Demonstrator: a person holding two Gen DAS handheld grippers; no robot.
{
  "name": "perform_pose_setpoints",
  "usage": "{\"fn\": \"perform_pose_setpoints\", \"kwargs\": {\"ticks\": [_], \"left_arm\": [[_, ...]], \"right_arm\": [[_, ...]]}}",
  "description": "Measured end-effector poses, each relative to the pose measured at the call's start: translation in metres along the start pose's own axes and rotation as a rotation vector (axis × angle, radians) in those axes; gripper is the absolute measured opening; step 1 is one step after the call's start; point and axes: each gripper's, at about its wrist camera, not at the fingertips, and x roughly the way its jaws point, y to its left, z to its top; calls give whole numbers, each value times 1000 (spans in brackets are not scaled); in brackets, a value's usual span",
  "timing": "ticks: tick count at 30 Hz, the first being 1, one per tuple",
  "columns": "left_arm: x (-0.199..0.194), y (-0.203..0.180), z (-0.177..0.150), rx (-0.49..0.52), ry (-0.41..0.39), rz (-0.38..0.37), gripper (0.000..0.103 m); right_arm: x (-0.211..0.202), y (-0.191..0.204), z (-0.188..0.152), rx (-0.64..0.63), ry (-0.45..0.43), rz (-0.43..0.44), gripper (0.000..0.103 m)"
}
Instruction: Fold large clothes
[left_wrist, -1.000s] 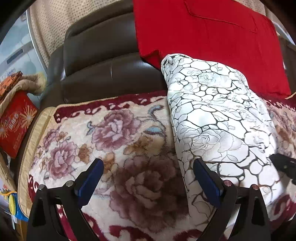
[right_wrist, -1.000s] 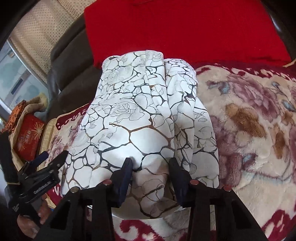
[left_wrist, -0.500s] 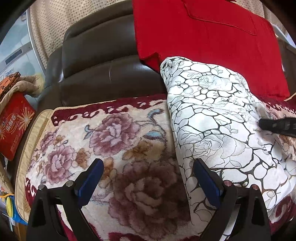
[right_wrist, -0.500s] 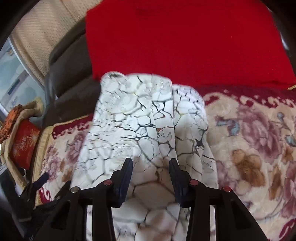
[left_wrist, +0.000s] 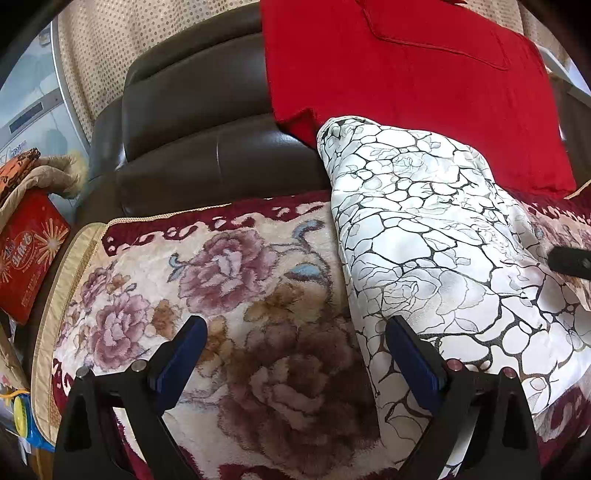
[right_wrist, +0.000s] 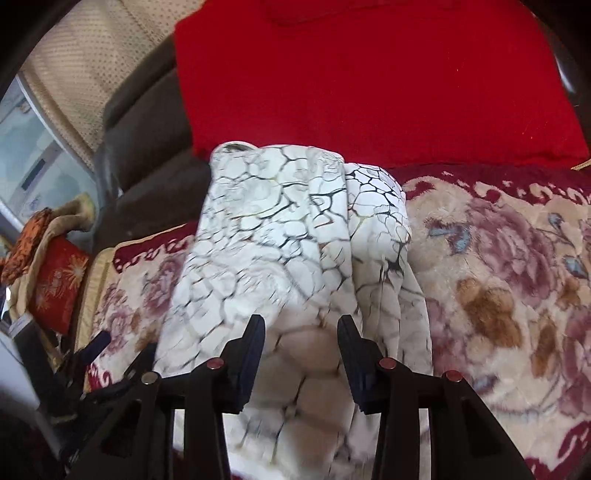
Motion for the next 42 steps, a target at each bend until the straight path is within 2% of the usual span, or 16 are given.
{"fn": "perform_pose_setpoints", "kwargs": {"ticks": [4, 9, 11, 15, 22, 26, 33, 38, 42], "left_arm": [[0, 2, -1, -2, 2, -3, 97], [1, 1, 0, -1, 6, -4, 97], [2, 2, 0, -1, 8, -4, 97], [3, 3, 2, -14, 12, -9, 97], [2, 4, 6, -24, 2, -24, 97], [5, 5, 8, -31, 8, -27, 97], [9, 8, 11, -37, 9, -33, 97], [9, 7, 11, -32, 7, -35, 97], [9, 9, 10, -40, 9, -31, 97]], "right_arm": [[-12, 9, -17, -37, 8, 3, 44], [18, 10, -31, -56, 79, -36, 44], [22, 7, -32, -42, 76, -30, 44], [11, 8, -24, -40, 57, -17, 44], [3, 11, 13, -42, -21, -28, 44], [28, 10, 35, -28, 7, -50, 44], [79, -2, 38, 17, 105, -59, 44], [79, -6, 39, 26, 102, -44, 45], [57, -7, 35, 25, 79, -30, 45]]}}
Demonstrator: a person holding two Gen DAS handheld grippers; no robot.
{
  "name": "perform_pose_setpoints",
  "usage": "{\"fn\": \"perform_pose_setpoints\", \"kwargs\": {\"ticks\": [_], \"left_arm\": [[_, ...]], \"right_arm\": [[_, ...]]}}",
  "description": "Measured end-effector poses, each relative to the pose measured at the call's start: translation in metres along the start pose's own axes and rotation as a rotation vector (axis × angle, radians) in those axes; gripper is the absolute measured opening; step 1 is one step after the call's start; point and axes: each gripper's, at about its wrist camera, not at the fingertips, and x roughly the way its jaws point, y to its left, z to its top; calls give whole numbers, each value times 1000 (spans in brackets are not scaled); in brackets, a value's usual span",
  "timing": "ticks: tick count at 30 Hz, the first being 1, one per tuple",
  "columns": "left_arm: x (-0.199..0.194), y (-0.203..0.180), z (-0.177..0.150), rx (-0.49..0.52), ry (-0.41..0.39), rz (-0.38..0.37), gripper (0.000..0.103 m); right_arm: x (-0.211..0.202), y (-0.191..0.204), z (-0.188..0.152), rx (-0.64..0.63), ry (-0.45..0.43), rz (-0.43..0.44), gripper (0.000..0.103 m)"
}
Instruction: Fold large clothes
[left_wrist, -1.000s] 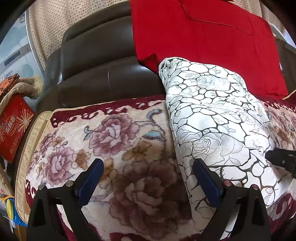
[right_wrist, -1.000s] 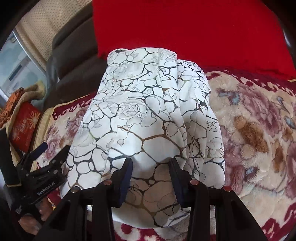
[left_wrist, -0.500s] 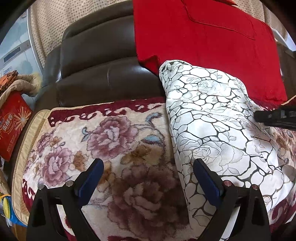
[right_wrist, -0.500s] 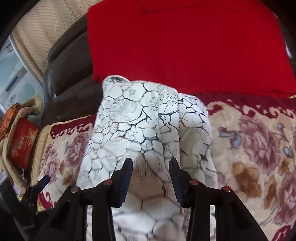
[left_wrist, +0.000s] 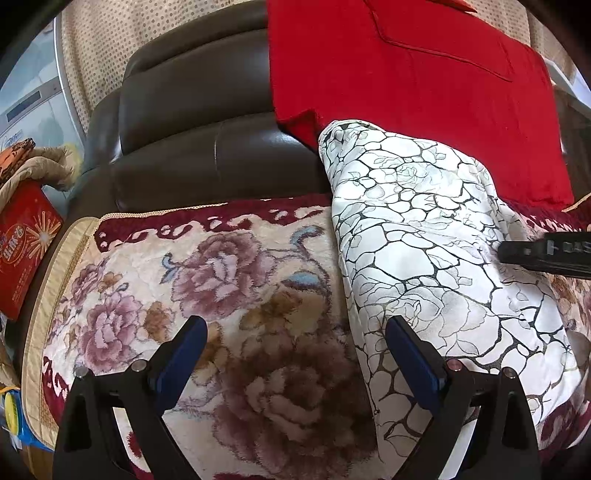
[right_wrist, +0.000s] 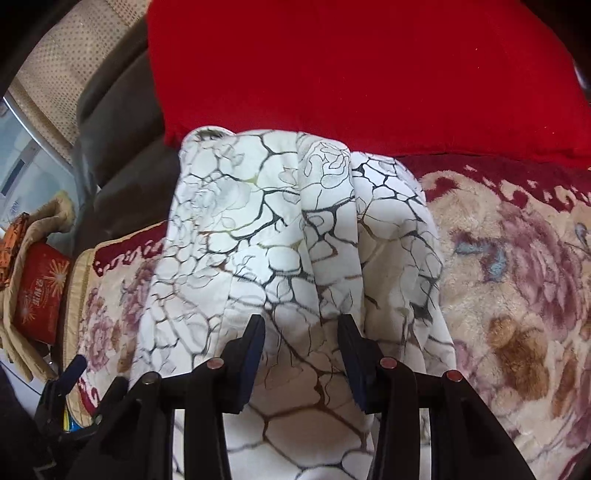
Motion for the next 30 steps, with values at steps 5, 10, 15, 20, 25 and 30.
{"fn": "perform_pose_setpoints", "kwargs": {"ticks": [5, 10, 15, 20, 25, 30], "left_arm": [[-1, 2, -1, -5, -2, 8, 97], [-2, 3, 0, -11, -3, 12, 97], [-3, 6, 0, -18, -7, 11, 97], [-4, 8, 0, -23, -9, 9, 97], [-5, 8, 1, -25, -12, 7, 97], [-4, 6, 1, -21, -11, 10, 97]], "right_arm": [[-30, 3, -19, -27, -32, 18, 45], [-51, 7, -38, -53, -32, 20, 45], [-41, 11, -43, -80, -4, 0, 45], [-29, 9, -47, -69, 11, -6, 46], [-27, 9, -46, -72, 12, -7, 46], [-27, 9, -46, -70, 12, -7, 46]]}}
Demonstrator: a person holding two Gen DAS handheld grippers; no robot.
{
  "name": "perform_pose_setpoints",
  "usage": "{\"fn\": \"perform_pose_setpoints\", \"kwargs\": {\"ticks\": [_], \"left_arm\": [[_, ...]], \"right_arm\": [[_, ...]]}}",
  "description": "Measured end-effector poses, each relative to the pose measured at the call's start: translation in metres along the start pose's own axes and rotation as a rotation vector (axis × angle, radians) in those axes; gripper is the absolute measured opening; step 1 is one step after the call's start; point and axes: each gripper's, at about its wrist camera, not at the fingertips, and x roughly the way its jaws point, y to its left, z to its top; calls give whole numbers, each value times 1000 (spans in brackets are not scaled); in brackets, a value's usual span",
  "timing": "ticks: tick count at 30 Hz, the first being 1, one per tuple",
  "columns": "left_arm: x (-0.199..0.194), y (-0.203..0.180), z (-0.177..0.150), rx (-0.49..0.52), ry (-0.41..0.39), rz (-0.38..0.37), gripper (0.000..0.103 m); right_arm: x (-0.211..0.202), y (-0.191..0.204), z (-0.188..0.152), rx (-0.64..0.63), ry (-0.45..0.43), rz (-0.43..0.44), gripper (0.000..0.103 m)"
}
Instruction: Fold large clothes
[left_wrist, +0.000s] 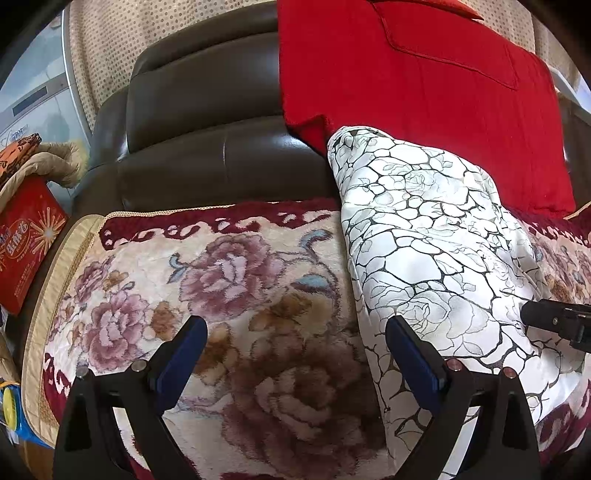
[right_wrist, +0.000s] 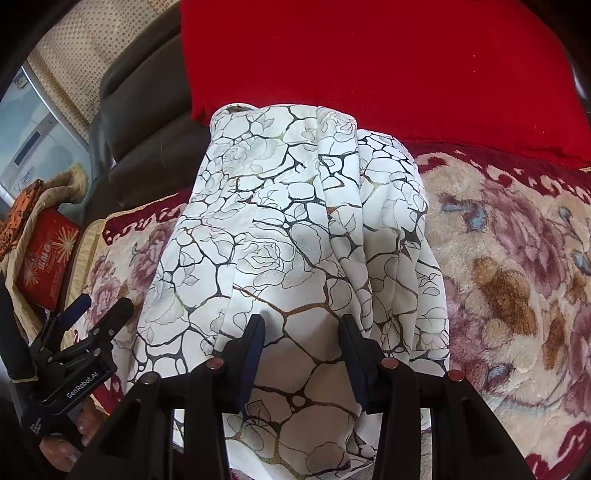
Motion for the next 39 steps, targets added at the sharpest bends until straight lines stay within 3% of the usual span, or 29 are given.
{"fn": "perform_pose_setpoints", "kwargs": {"ticks": [31, 39], "left_arm": [[25, -10, 5, 39, 2, -5, 97], [31, 9, 24, -40, -23, -6, 97]], "right_arm": [[7, -10, 4, 32, 2, 74, 48], [-9, 0, 53, 37, -74, 83, 49]]}}
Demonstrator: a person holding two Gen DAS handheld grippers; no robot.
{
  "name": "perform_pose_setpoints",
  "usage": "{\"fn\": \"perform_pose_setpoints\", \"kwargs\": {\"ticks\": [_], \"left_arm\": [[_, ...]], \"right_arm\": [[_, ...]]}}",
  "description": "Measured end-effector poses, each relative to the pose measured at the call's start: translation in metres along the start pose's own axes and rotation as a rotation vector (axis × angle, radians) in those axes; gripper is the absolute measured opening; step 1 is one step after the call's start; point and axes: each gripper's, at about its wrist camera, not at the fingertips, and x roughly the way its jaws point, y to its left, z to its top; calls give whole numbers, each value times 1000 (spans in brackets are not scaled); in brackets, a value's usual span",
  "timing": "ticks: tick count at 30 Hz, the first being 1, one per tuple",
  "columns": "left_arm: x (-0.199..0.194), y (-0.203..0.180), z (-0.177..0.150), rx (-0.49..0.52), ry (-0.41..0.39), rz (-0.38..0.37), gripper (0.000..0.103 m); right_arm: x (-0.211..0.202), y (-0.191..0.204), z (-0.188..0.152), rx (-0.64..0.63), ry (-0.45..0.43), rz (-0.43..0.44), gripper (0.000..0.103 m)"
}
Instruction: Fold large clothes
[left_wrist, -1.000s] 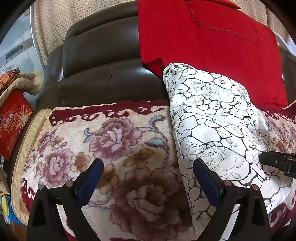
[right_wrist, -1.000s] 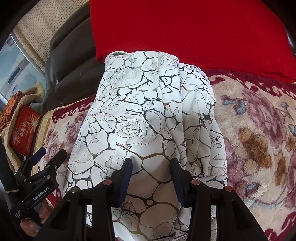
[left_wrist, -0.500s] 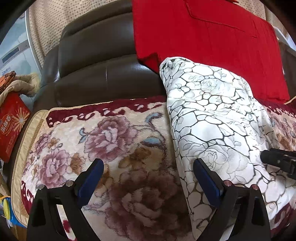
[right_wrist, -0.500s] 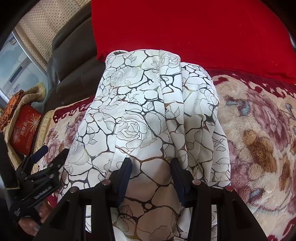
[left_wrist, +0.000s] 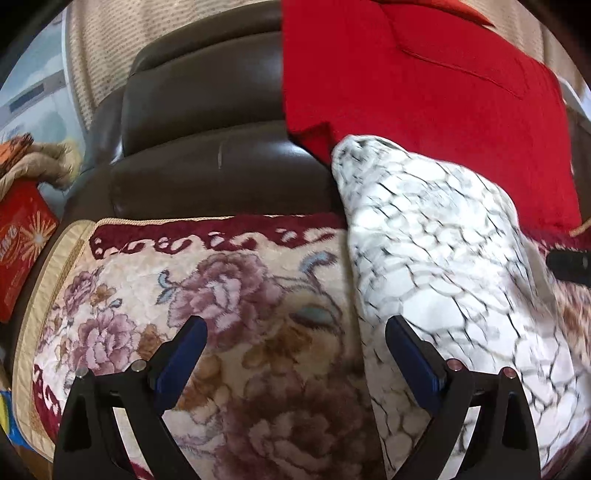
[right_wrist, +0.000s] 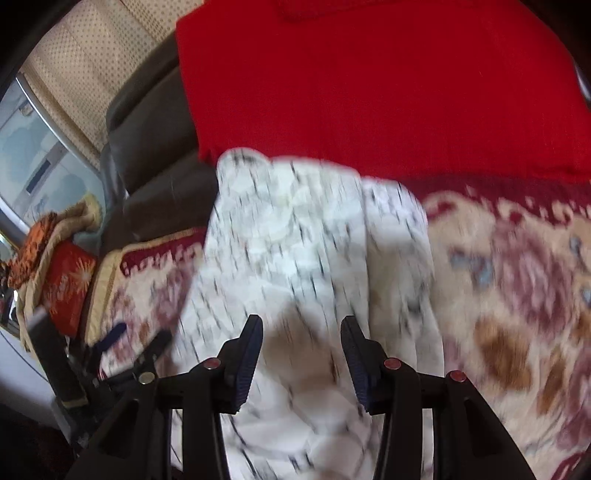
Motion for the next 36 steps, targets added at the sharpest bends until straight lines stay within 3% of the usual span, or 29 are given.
{"fn": "perform_pose_setpoints", "kwargs": {"ticks": [3, 7, 12, 14, 15, 18, 20, 21, 27, 32, 36], "left_arm": [[12, 7, 3, -33, 28, -2, 97], [23, 4, 2, -35, 77, -66, 97], [27, -13, -4, 31, 62, -59, 97], [26, -15, -5, 37, 50, -58, 96], [25, -15, -5, 38, 50, -65, 96], [24, -16, -6, 28, 55, -111, 91], [23, -21, -7, 18, 57, -161, 80], [21, -27, -8, 30, 44, -159, 80], [9, -77, -12, 126, 1, -161, 66], [12, -99, -11, 158, 6, -162, 65], [16, -89, -9, 135, 23, -192, 67]], "right_arm": [[10, 7, 28, -2, -26, -7, 69], [34, -4, 56, 22, -35, -68, 72], [81, -21, 65, 113, 41, 51, 72], [97, -22, 62, 153, 67, 129, 59], [98, -20, 61, 164, 67, 154, 30], [88, -9, 61, 150, 38, 170, 15], [67, -1, 59, 125, -9, 171, 12], [58, 3, 59, 109, -31, 160, 11], [11, 5, 55, 28, -142, 0, 9], [36, -29, 51, 35, -113, -116, 9], [89, -62, 42, 156, 9, -40, 13]]}}
